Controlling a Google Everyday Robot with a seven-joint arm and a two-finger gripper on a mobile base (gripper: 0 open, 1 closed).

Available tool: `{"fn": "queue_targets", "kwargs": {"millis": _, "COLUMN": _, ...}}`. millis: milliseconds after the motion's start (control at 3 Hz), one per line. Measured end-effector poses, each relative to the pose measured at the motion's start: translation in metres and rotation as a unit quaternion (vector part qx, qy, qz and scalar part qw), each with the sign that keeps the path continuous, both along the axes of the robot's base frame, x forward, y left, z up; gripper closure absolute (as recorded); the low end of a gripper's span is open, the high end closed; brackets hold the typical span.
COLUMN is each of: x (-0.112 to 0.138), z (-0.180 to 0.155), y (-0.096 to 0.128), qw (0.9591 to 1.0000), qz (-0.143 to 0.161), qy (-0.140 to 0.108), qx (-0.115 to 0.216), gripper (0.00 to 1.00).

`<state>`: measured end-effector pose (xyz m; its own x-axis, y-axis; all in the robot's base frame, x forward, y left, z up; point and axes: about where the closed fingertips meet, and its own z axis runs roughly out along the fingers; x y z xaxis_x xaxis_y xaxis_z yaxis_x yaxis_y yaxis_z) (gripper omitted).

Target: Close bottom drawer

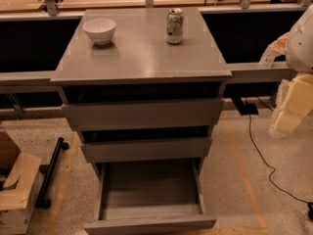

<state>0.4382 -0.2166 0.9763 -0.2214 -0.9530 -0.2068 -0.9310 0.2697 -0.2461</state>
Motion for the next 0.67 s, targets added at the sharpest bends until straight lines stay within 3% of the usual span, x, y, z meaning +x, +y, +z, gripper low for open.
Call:
{"fn": "queue_targets", "kwargs": {"millis": 333, "x": 0.0000, "z": 0.0000, "y": 0.0000, "qw": 1.0000, "qz": 0.000, "qy": 0.000, "qx": 0.000, "gripper": 0.00}}
{"fn": "queue_targets", "kwargs": {"millis": 667, "x": 0.0006, "z": 0.0007, "y": 0.0006, "qw": 1.0000, "qz": -0.001, "qy": -0.004, "qx": -0.001, "gripper": 0.12}}
